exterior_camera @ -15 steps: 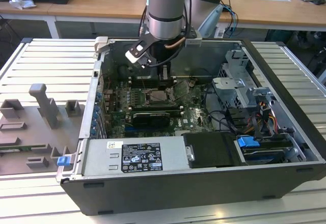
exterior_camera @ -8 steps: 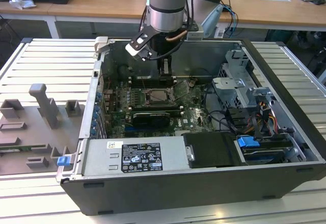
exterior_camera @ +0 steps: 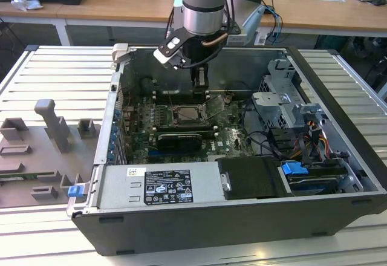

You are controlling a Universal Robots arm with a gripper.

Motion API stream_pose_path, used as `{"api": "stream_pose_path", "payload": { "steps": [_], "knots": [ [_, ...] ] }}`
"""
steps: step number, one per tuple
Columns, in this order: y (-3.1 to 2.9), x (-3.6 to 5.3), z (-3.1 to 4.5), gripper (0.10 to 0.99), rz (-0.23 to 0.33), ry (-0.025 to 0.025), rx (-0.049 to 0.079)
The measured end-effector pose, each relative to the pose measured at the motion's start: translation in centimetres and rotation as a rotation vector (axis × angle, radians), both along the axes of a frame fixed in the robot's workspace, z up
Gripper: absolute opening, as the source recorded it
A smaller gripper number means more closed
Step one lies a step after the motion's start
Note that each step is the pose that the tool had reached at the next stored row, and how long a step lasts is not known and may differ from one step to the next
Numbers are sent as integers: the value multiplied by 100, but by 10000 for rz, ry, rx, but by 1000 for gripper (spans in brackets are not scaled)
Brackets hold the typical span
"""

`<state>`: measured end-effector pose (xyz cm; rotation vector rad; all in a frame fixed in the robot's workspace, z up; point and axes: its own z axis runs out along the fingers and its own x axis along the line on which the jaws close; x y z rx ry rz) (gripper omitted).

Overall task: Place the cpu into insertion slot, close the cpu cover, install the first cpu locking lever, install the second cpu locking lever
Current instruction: 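Close the cpu cover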

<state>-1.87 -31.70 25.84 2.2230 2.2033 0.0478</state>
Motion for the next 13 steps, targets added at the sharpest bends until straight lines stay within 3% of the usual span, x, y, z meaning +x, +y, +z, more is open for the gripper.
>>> {"api": "stream_pose_path", "payload": {
  "steps": [13],
  "knots": [
    [0,130,0,106,1,0,0]
  ]
}}
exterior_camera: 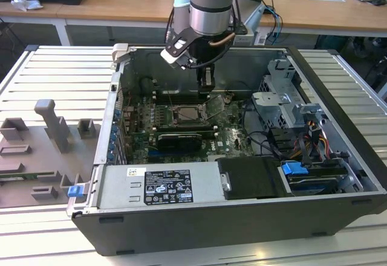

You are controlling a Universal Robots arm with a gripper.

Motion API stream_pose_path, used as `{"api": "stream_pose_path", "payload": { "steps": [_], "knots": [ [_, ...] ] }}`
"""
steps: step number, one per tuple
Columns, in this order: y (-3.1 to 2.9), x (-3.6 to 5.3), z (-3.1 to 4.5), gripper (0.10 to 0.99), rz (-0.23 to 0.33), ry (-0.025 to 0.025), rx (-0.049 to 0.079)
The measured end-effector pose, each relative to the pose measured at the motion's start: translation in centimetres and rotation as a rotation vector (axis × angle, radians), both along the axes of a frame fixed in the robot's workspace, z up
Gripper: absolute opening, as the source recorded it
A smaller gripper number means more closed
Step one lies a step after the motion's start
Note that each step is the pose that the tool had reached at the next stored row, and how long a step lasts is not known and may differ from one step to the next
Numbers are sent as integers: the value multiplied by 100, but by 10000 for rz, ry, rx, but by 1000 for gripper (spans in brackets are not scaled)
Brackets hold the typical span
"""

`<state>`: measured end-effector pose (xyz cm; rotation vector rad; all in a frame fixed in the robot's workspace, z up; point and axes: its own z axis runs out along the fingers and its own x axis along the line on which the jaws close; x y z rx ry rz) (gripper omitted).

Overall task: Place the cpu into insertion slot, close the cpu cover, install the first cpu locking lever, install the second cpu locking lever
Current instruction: 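Close the cpu cover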

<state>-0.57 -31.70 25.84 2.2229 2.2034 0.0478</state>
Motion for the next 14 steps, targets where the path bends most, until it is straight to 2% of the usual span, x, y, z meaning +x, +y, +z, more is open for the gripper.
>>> {"api": "stream_pose_path", "payload": {
  "steps": [1,4,14],
  "knots": [
    [0,8,0,106,0,0,0],
    [1,121,0,106,0,0,0],
    [1,201,0,106,0,-1,1]
  ]
}}
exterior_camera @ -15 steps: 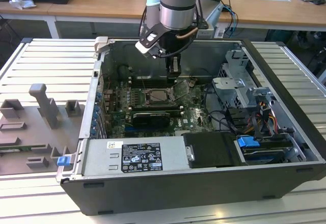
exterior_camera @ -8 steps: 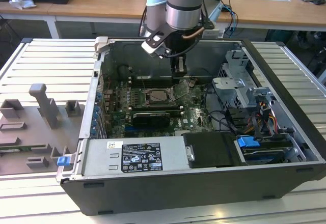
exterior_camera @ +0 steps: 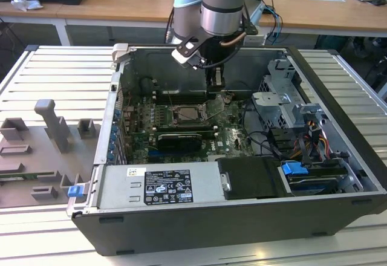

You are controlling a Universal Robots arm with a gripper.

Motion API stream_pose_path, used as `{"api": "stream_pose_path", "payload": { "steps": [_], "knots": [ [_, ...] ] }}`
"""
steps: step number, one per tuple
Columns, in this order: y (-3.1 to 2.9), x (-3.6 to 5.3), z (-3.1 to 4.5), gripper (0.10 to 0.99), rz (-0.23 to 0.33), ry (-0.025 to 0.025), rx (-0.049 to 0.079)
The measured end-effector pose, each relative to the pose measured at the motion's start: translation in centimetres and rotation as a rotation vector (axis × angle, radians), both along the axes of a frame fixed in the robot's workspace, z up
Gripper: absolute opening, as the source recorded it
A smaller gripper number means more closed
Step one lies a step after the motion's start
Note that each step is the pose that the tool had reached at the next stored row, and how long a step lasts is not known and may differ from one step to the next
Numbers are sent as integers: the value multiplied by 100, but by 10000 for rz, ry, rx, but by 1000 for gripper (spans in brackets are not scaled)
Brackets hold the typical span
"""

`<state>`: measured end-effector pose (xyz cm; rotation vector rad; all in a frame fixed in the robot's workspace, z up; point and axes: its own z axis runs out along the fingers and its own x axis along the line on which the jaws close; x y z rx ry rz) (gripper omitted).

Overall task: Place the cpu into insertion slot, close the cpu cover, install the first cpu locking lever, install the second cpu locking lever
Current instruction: 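Close the cpu cover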

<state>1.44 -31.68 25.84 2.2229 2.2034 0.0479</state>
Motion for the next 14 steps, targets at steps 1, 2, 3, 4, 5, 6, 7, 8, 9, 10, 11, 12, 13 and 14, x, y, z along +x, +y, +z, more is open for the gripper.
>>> {"api": "stream_pose_path", "payload": {
  "steps": [1,2,3,4,5,6,7,8,9,10,11,12,13,14],
  "knots": [
    [0,4,0,106,0,0,0],
    [0,10,0,106,-1,1,0],
    [0,21,0,106,0,0,1],
    [0,29,0,106,-1,0,0],
    [0,33,0,106,-1,1,0],
    [0,39,0,106,-1,0,0],
    [0,45,0,106,-1,0,-1],
    [0,58,0,106,-1,1,0],
    [0,68,0,106,-1,1,0],
    [0,77,0,106,-1,0,0],
    [1,94,0,106,0,0,0],
    [0,105,0,106,0,1,0],
    [0,116,0,106,0,1,0],
    [1,126,0,106,-1,2,1]
  ]
}}
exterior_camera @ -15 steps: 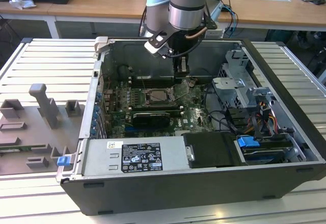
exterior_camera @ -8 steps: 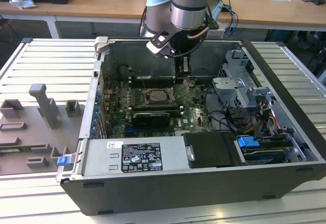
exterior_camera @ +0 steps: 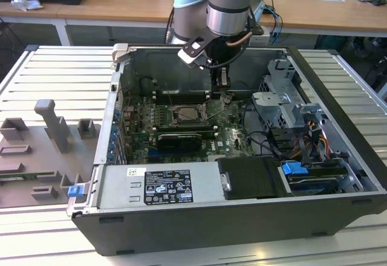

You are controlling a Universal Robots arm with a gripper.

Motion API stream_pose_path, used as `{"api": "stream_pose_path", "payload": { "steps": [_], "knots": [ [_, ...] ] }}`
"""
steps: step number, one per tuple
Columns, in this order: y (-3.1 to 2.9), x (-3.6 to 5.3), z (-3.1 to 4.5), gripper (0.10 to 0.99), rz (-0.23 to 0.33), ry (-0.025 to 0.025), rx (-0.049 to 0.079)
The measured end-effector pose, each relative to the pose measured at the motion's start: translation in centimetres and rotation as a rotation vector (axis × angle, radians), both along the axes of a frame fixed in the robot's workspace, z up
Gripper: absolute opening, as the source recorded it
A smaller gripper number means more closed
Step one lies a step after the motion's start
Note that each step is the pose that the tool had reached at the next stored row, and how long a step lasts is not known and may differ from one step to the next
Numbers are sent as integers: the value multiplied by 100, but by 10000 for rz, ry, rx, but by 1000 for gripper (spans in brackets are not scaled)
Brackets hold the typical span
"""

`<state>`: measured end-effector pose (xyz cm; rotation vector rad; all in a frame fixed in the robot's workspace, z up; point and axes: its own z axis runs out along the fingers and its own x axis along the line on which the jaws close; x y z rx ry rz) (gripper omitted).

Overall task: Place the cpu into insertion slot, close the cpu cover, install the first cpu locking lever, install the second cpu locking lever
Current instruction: 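Close the cpu cover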

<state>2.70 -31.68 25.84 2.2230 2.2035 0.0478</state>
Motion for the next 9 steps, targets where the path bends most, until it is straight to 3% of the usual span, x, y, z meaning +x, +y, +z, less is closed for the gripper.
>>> {"api": "stream_pose_path", "payload": {
  "steps": [9],
  "knots": [
    [0,91,0,106,0,0,0]
  ]
}}
